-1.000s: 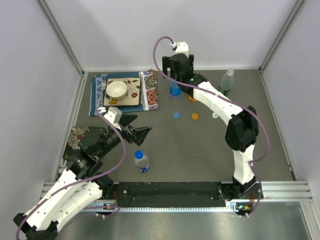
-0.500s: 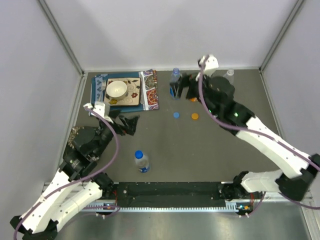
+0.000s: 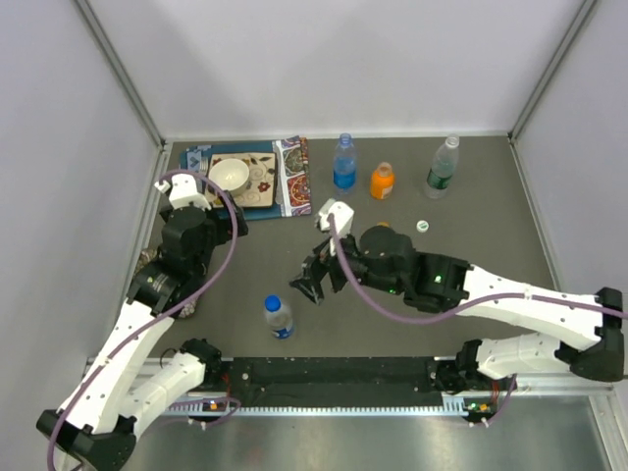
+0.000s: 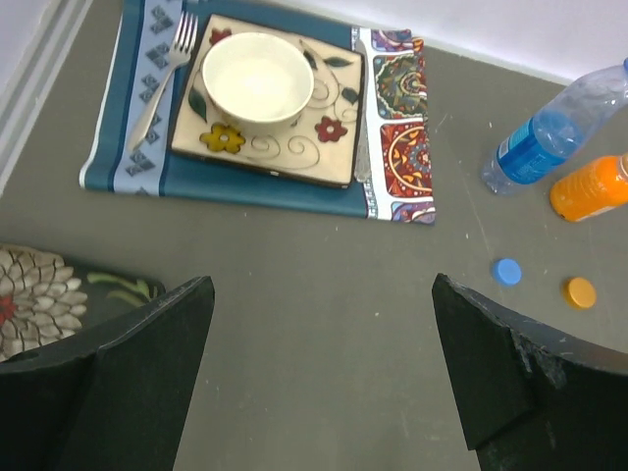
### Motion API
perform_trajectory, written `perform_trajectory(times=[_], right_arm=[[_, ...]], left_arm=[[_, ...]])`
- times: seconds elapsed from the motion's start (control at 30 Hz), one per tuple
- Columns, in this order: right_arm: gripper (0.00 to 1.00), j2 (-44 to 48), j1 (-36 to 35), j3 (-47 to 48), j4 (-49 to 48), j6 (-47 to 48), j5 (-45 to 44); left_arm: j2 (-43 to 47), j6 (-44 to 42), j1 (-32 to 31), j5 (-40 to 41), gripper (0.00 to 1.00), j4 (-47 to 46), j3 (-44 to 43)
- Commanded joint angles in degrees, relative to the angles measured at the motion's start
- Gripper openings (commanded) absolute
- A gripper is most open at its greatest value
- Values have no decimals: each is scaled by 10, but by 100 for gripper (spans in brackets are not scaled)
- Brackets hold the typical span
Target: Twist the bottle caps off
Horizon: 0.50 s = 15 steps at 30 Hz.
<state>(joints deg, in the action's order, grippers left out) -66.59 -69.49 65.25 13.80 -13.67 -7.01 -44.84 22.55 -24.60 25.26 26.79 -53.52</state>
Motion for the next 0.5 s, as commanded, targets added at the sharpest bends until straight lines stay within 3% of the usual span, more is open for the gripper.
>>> perform_trajectory(times=[0.0, 0.47], right_arm=[[91, -37, -44, 27, -18, 15, -2], [89, -139, -89, 85, -43, 17, -18]], left_arm=[[10, 52, 13, -21, 99, 34, -12], [48, 45, 16, -42, 99, 40, 24]])
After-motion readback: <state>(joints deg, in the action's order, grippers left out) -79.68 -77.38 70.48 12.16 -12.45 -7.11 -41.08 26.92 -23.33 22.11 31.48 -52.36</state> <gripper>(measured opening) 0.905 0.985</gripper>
